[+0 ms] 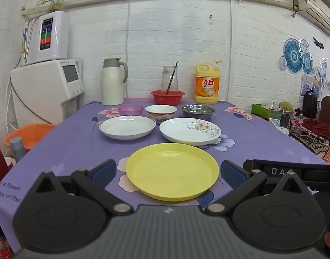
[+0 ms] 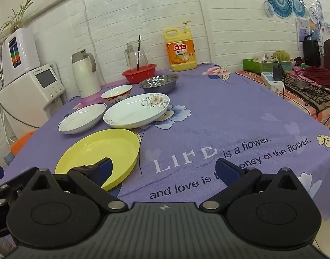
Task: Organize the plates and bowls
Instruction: 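Move the left gripper toward the rim of the yellow plastic plate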
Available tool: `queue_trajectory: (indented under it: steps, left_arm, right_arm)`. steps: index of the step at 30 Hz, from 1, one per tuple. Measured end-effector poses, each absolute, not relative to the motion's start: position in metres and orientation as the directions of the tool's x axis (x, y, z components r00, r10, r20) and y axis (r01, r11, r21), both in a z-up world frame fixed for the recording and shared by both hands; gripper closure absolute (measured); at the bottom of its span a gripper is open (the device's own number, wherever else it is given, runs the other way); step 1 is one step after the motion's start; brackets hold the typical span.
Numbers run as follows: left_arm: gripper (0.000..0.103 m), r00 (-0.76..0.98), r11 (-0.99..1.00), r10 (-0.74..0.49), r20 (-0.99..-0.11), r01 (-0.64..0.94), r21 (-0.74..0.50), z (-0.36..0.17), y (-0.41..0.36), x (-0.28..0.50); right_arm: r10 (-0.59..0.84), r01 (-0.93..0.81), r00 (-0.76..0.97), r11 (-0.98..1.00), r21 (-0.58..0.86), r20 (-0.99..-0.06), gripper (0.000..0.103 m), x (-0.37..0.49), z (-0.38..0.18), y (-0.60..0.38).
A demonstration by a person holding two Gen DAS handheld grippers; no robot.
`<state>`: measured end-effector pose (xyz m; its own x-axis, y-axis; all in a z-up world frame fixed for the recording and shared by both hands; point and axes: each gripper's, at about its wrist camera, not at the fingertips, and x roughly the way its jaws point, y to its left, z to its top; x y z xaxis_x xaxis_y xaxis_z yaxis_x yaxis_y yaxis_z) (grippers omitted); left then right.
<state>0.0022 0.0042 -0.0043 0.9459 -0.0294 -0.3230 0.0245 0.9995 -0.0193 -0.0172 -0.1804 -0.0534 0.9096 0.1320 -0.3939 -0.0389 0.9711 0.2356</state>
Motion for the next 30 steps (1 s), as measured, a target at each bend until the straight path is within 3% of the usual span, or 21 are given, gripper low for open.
queue_trajectory:
  steps: [8,30]
  left_arm:
    - [0.0,0.955,0.999,-0.039,-0.295,0.028,-0.042,0.002,0.003,-0.005]
    - [0.0,0.954,0.999,-0.03,-0.299,0.018,-0.043,0.005,0.004,-0.006]
  right_arm:
    - [0.146,-0.056,0.899,0.973,0.223,-0.412,0.0,0.031,-0.063,-0.172]
    - [0.179,-0.095,0.899,0.971,0.22,-0.4,0.0,0.027,-0.067,-0.168]
